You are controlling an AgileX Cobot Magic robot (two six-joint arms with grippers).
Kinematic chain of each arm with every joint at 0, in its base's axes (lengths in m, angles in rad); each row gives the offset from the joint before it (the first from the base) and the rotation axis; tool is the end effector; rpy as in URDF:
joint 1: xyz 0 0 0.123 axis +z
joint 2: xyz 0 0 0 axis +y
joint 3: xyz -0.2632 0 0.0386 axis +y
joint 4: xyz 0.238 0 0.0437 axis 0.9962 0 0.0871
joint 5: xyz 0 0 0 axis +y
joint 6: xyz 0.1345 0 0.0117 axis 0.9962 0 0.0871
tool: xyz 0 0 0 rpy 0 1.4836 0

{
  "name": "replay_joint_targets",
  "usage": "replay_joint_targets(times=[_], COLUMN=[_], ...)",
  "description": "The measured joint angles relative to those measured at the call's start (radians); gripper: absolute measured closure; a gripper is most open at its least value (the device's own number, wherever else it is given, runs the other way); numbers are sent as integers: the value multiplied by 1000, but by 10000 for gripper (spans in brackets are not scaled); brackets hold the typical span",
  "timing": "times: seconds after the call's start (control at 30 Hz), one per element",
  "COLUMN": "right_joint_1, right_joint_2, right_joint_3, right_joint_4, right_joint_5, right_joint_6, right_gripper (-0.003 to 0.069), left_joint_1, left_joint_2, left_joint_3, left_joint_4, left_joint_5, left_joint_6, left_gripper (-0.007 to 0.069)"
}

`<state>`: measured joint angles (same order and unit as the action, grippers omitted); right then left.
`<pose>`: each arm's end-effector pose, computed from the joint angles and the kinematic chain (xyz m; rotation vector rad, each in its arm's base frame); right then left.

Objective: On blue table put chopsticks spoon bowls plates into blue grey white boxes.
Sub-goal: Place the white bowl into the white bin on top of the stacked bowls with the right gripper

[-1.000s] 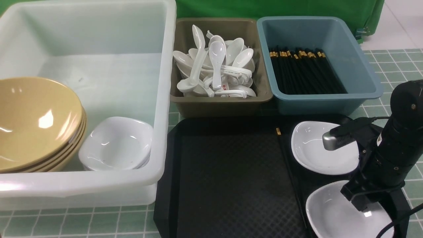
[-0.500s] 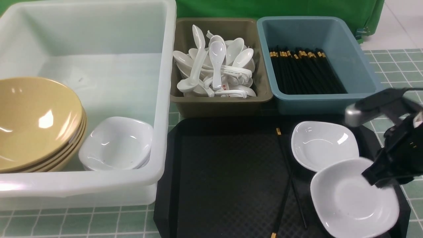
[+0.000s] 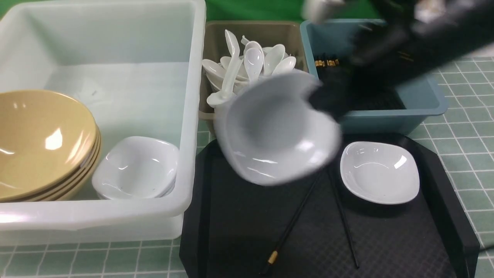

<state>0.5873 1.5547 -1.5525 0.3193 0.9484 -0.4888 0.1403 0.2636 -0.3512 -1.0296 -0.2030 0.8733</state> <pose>0.2803 0.2280 0.3328 -1.1444 2.1325 0.4435 0.1126 0.0394 0.3300 -0.3316 1.2523 0.1062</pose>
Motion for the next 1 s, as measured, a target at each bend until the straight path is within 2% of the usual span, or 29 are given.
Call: replay_joint_targets(times=[0.17,0.4,0.5,0.67,0.77,0.83,1.0], right_joint_1=[126,162,164,164,164,164,163], right_joint_2=[292,643,715,813,813,813,806], right_joint_3=[-349,-749,-812,-854,-847,-837,-827], right_joint_4=[10,33,36,41,43,36,17], right_joint_5=[-16,94,117,145,135,124,113], right_joint_6=[-118,-219,-228,-359,-381,-381,-341], right_gripper=[580,580,580,580,575,539,337], left_joint_1=[0,0,0,0,0,0,0], left_joint_2=[0,0,0,0,0,0,0], left_joint_3=[0,0,0,0,0,0,0], left_joint_4=[0,0,0,0,0,0,0], left_joint_5=[29,30,30,30,25,24,23], left_joint_6=[2,1,1,0,-2,-2,-2], left_gripper=[622,622,622,622,622,622,622])
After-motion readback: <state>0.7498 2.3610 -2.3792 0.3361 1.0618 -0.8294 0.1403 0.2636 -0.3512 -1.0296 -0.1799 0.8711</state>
